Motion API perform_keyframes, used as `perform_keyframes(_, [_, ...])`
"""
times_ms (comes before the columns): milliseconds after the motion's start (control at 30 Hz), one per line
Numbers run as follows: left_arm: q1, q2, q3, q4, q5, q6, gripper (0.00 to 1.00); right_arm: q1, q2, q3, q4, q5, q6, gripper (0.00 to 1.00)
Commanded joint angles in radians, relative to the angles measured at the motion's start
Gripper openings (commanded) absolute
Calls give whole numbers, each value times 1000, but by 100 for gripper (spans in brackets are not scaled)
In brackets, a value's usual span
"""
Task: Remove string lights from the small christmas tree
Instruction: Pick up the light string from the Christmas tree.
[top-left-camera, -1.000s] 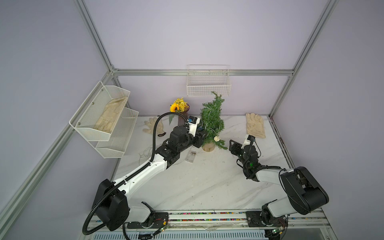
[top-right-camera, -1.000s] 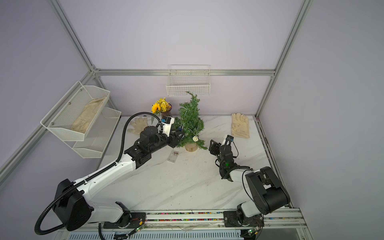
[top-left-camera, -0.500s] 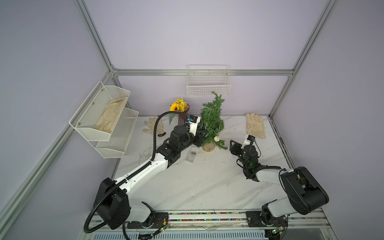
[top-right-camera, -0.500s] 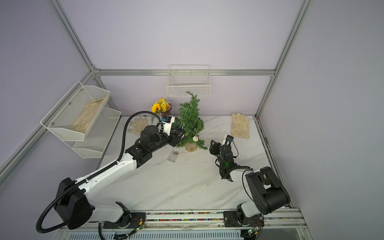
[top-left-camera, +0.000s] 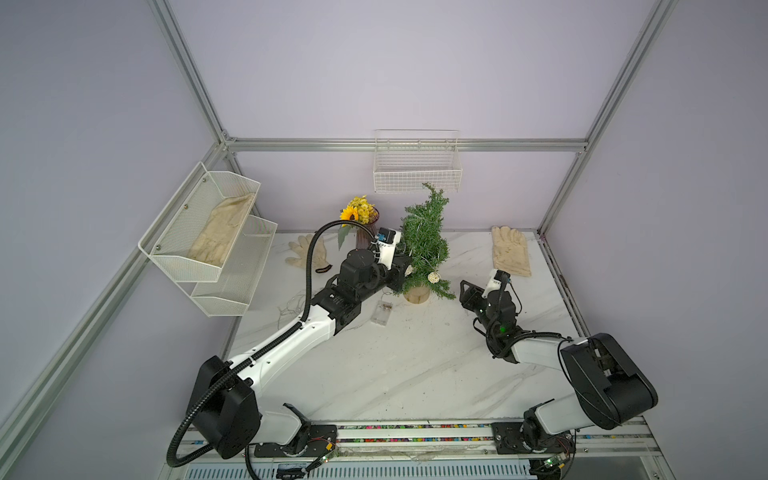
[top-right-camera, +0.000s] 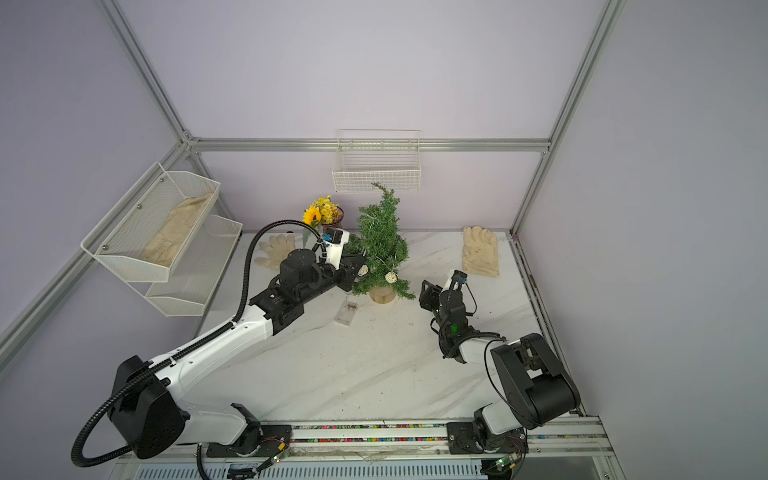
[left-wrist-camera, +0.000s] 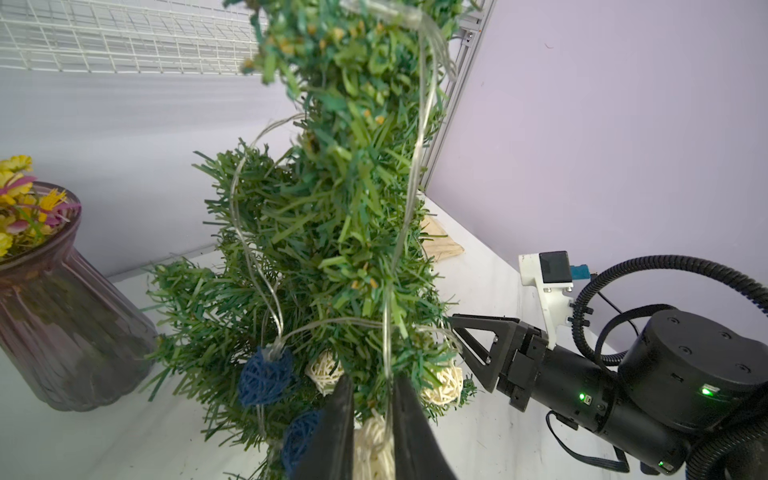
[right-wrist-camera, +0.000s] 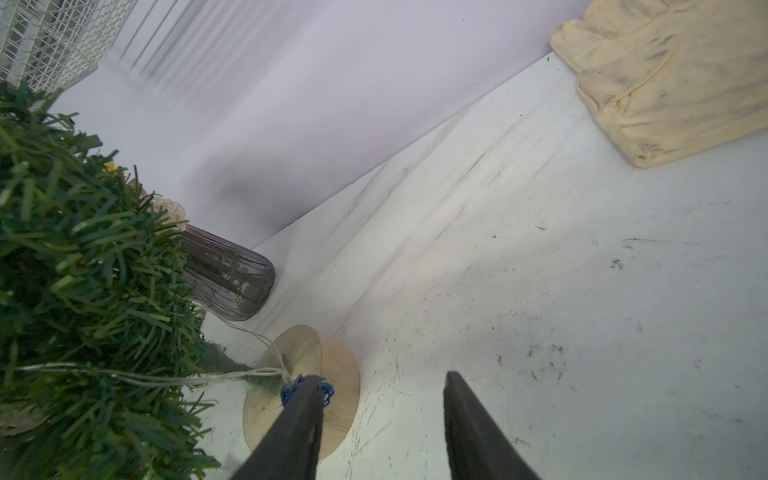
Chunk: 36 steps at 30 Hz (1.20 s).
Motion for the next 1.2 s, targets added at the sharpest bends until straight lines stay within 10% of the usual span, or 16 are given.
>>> perform_keyframes(0, [-4, -23, 115, 17, -4, 20, 14, 1, -19, 13, 15, -2, 6, 49])
perform_keyframes(933, [-129, -21, 427, -295, 5, -7, 0, -16, -208, 72, -183, 130, -21, 47])
perform_keyframes(1167, [-213, 91, 483, -340, 16, -30, 0, -72, -325, 322, -519, -95, 27, 55])
